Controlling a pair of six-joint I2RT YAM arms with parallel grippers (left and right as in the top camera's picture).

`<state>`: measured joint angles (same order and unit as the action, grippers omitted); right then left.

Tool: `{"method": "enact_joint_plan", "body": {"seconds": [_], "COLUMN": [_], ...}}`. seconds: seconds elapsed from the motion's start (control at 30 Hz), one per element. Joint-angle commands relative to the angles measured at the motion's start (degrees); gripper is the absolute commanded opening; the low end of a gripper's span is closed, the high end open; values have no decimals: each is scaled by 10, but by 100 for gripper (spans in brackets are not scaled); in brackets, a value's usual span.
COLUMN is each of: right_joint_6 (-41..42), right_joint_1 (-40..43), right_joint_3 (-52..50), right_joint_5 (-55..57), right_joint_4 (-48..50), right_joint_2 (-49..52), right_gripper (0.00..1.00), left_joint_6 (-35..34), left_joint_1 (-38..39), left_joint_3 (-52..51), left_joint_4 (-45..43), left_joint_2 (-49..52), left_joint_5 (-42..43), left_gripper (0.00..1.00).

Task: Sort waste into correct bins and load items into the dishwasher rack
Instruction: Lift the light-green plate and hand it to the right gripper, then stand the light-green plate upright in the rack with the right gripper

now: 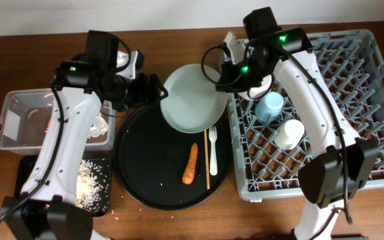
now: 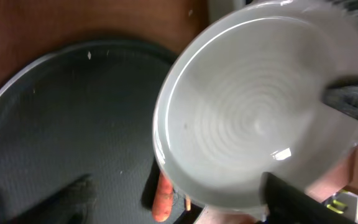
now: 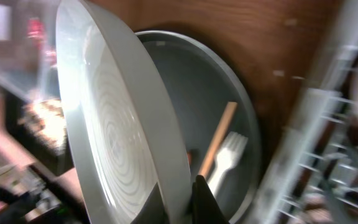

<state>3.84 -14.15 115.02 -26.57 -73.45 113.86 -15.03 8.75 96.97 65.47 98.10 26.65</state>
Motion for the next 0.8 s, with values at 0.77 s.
{"method": "enact_joint_plan", "body": {"seconds": [0.77], "right_joint_6": [-157], "right_joint_1": [169], "right_joint_3": [123], "right_joint_5": [468], "right_joint_4": [-30], "right_joint_2": [9], "right_gripper": [4], "left_joint_6": [4], "left_joint_1": [0], "left_joint_3": [30], "left_joint_4": [2], "left_joint_2": [-45], "left_joint_5": [5], "left_gripper": [99]}}
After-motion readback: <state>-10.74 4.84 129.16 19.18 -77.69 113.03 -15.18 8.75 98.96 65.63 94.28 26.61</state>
